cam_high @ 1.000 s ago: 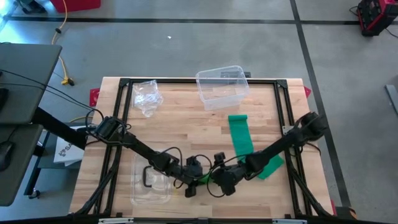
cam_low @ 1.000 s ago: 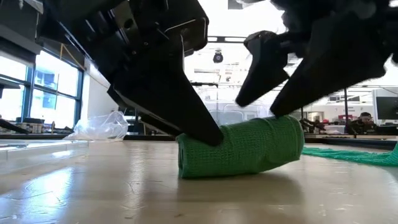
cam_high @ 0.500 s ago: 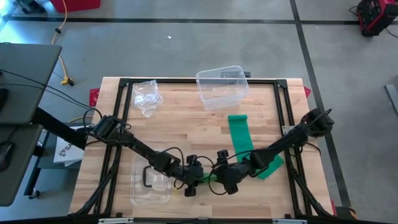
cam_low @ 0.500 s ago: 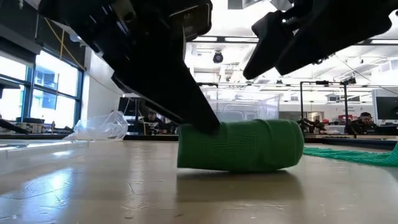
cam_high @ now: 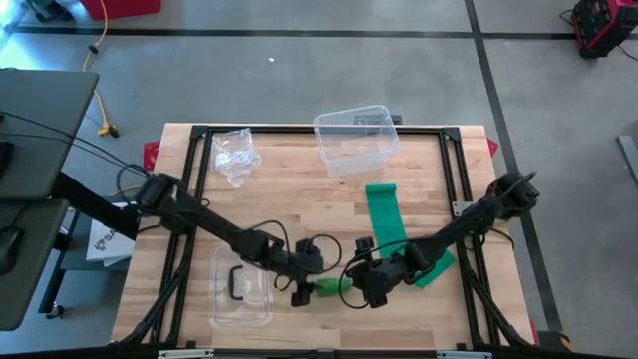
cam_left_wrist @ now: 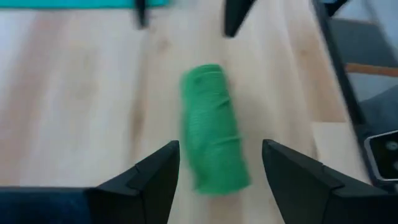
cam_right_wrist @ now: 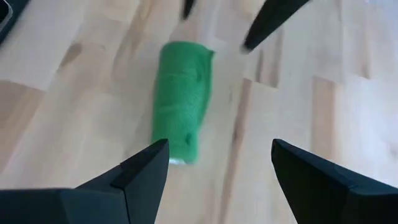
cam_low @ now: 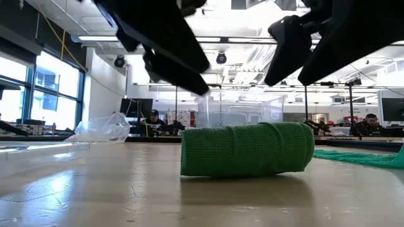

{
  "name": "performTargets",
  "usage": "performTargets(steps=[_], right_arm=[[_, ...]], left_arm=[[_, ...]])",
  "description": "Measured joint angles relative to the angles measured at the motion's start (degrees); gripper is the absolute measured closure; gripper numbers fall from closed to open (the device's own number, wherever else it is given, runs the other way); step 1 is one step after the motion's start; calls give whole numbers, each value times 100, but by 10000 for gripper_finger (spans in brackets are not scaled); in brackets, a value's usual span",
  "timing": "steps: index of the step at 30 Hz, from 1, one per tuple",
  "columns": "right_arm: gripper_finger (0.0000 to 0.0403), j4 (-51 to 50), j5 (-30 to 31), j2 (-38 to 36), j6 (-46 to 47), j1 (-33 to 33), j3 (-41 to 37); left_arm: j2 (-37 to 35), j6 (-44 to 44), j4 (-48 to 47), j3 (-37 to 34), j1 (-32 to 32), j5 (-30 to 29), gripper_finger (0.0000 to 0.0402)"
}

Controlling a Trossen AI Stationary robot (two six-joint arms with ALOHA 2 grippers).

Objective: Roll bandage
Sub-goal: Open the transparent zip bag

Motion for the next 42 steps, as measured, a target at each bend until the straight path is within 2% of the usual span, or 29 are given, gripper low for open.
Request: performTargets(steps=[6, 10, 14, 18, 24, 27, 29, 34, 36, 39, 42], right_arm=[[128, -710, 259, -519, -65, -10, -28], [128, -420, 262, -844, -217, -144, -512], [128, 305, 259, -1093, -336, -423, -1251], [128, 1008, 179, -1239, -401, -802, -1758], [128, 1620, -292, -1325, -558, -1301, -2097], [128, 1680, -451, -1325, -625, -1500, -2120], [128, 1689, -554, -1325, -652, -1606, -2120], [128, 1689, -588, -1325, -639, -1741, -2120], [128, 1691, -590, -1325, -612, -1746, -2120], [128, 1689, -591, -1325, -493, -1746, -2120], [128, 1722, -591, -1325, -337, -1720, -2109]], left_arm=[[-982, -387, -1813, -13, 182, -1578, 183], [-1718, -1138, -2559, -474, 834, -1824, 188], [-2210, -1899, -2750, -1149, 2004, -1622, 202], [-2179, -1685, -3238, -1400, 3186, -1602, 219], [-1974, -896, -3510, -1387, 4258, -1963, 239], [-1967, -704, -3537, -1314, 4392, -1794, 244], [-1968, -667, -3737, -1159, 4345, -1882, 247], [-1970, -592, -4371, -924, 4185, -3078, 254], [-1952, -554, -4394, -938, 4358, -2925, 254], [-1804, -394, -4345, -941, 4777, -2106, 254], [-1562, -177, -4344, -941, 5066, -2133, 255]])
